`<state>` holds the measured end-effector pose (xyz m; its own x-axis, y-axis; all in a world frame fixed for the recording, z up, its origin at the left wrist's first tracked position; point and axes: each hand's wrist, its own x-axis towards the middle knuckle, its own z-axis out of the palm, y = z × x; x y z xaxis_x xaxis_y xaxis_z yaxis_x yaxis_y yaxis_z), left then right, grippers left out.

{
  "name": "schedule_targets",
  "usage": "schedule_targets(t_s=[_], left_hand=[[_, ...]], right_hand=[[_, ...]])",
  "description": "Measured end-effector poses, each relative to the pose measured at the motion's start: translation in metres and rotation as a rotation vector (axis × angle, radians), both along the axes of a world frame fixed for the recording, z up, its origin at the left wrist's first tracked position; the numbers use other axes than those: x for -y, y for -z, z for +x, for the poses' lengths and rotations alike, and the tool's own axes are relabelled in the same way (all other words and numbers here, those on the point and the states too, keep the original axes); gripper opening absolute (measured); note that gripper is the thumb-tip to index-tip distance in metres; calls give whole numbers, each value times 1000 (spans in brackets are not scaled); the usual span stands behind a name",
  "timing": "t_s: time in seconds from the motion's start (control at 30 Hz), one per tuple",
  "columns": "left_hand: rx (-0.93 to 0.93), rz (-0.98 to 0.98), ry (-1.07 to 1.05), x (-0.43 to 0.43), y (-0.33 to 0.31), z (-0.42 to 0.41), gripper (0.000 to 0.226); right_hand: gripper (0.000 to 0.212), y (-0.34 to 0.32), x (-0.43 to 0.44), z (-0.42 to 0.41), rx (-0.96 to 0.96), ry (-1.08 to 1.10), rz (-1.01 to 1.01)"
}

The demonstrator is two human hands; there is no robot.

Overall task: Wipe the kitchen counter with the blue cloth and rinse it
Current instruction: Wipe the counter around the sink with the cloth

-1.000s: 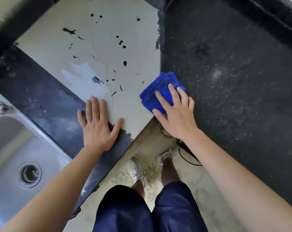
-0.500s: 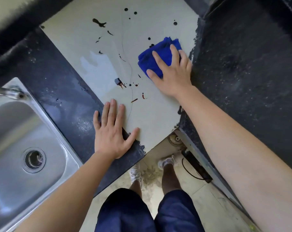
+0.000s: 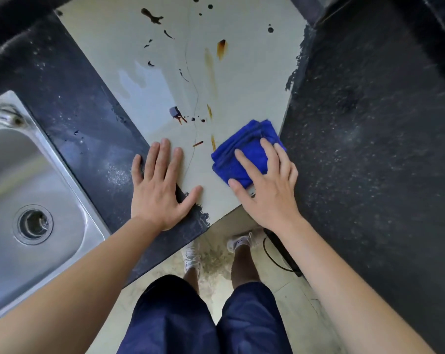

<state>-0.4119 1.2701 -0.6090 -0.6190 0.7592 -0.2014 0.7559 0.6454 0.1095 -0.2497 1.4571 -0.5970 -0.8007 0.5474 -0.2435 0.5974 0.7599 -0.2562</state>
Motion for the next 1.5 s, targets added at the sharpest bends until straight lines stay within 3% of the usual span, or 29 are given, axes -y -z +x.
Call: schedule_targets(t_s=[0.1,0.4,0.5,0.67,0.8,1.0,1.3,1.4,1.5], left_hand=[[8,9,-1,0,1,0,89],[11,23,11,1,3,-1,87],[26,18,8,2,2,-2,88],[153,139,15,10,-5,-12,98],[96,122,-42,22,-14,-42,101],[109,20,-123,32,-12,-67,101],[148,59,-182,30,-12,-68,102],[154,50,-187,28,-15,-70,104],[168,50,-194,27,-18,-71,106]], right_hand=[[62,2,-11,-12,-17,-17,-3],[67,10,-66,-176,15,83,-22],[65,9,-43,-146,-13,34,7],[63,1,2,-24,-18,14,57],[62,-1,36,13,49,-8,48],[64,4,32,-51,26,-113,42],[69,-3,-4,-258,100,-97,-38],[67,-1,1,-256,66,-105,-16],[65,6,9,-185,-41,-135,-1]])
